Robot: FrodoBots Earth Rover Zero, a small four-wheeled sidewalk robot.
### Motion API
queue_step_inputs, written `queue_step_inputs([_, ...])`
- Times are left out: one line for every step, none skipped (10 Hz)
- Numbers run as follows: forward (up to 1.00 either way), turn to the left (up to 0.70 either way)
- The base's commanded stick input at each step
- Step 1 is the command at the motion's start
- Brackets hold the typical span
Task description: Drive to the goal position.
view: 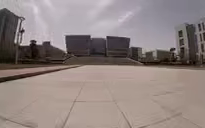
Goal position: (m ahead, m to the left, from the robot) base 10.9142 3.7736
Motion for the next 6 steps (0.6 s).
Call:
queue_step_inputs([1.00, 0.00])
queue_step_inputs([1.00, 0.00])
queue_step_inputs([1.00, 0.00])
queue_step_inputs([1.00, 0.00])
queue_step_inputs([1.00, 0.00])
queue_step_inputs([1.00, 0.00])
